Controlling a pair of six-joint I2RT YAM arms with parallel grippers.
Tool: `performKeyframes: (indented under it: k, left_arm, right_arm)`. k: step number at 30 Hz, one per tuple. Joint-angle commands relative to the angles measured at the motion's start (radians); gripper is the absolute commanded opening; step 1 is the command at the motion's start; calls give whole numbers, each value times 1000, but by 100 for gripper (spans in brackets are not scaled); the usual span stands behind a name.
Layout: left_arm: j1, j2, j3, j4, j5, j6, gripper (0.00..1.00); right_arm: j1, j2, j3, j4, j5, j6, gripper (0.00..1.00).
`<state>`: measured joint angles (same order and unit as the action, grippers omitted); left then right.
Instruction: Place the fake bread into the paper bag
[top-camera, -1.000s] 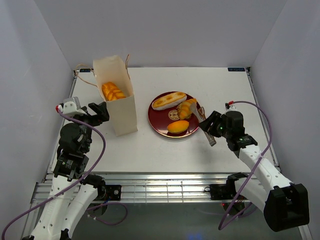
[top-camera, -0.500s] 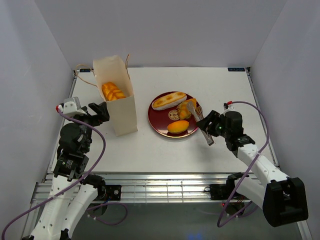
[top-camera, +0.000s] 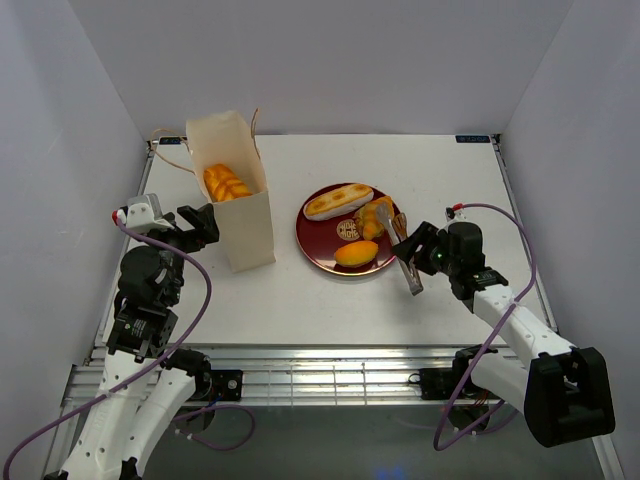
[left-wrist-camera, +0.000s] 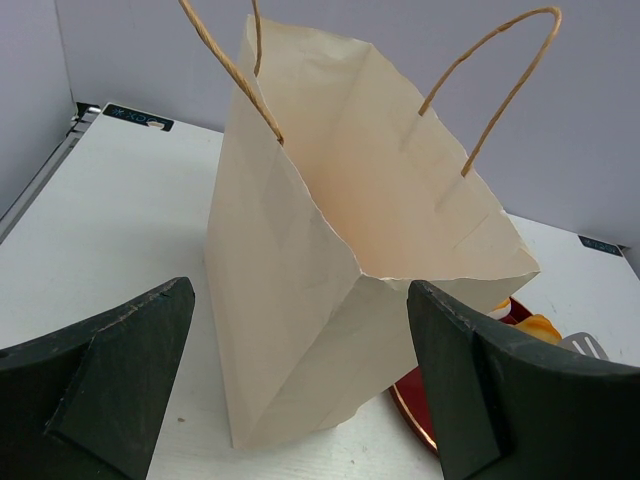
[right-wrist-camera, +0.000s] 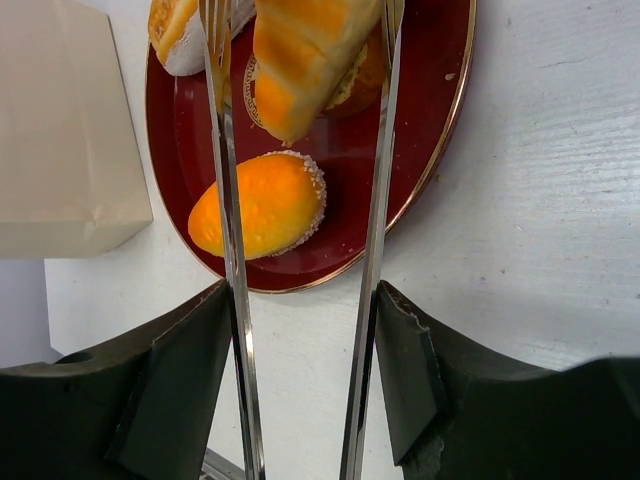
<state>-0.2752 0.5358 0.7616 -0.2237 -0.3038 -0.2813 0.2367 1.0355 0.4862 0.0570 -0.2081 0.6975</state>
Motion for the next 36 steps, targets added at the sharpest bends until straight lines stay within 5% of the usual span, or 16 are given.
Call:
performKeyframes:
  k: [1,36]
  left_arm:
    - [-4,4,-2,7,14,2,98]
    - [-4,1,-1,7,28,-1,98]
  right_arm:
    - [-4,-20,45,21,13,2,63]
    - [-4,-88,45,-49,59,-20,63]
